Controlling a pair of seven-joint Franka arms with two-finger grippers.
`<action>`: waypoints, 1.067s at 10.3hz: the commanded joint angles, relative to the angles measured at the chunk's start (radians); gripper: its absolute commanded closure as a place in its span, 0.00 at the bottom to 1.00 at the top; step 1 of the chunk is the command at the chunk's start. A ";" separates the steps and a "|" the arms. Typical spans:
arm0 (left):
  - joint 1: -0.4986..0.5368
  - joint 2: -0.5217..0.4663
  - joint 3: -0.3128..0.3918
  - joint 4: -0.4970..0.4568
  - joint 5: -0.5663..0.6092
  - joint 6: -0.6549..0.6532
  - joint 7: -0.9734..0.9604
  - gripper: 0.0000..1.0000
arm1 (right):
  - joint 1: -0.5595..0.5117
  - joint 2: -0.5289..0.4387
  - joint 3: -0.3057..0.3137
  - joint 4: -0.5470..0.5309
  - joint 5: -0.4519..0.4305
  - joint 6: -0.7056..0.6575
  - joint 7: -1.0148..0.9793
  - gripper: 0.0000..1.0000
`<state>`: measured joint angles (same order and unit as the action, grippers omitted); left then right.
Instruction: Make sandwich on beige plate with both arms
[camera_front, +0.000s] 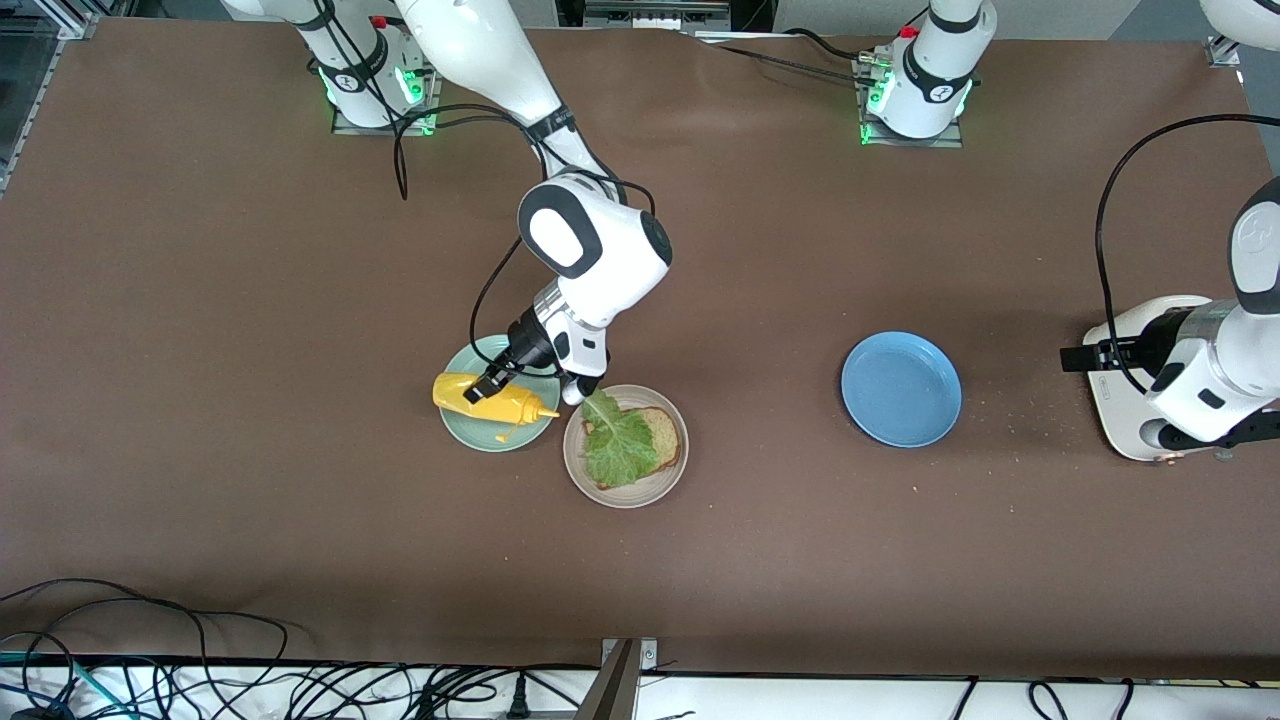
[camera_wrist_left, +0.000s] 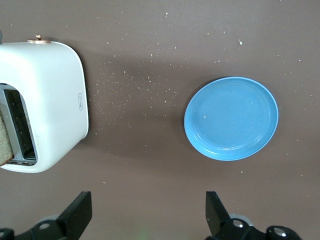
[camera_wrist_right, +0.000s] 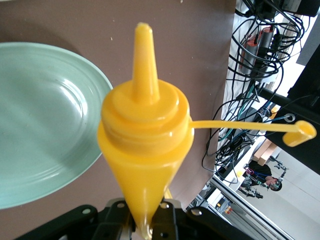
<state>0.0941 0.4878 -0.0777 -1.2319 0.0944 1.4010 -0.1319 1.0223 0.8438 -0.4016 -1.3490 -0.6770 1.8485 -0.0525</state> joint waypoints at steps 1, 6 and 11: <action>-0.001 -0.017 -0.004 -0.011 0.030 -0.008 0.011 0.00 | -0.004 0.133 -0.005 0.157 -0.021 -0.017 0.011 1.00; -0.001 -0.017 -0.004 -0.011 0.030 -0.008 0.011 0.00 | -0.022 0.147 -0.011 0.194 -0.010 -0.026 -0.001 1.00; -0.001 -0.017 -0.004 -0.011 0.030 -0.008 0.011 0.00 | -0.233 -0.118 -0.028 0.186 0.389 -0.063 -0.358 1.00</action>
<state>0.0940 0.4877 -0.0780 -1.2319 0.0944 1.4010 -0.1319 0.8713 0.8348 -0.4522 -1.1385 -0.4025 1.8202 -0.3393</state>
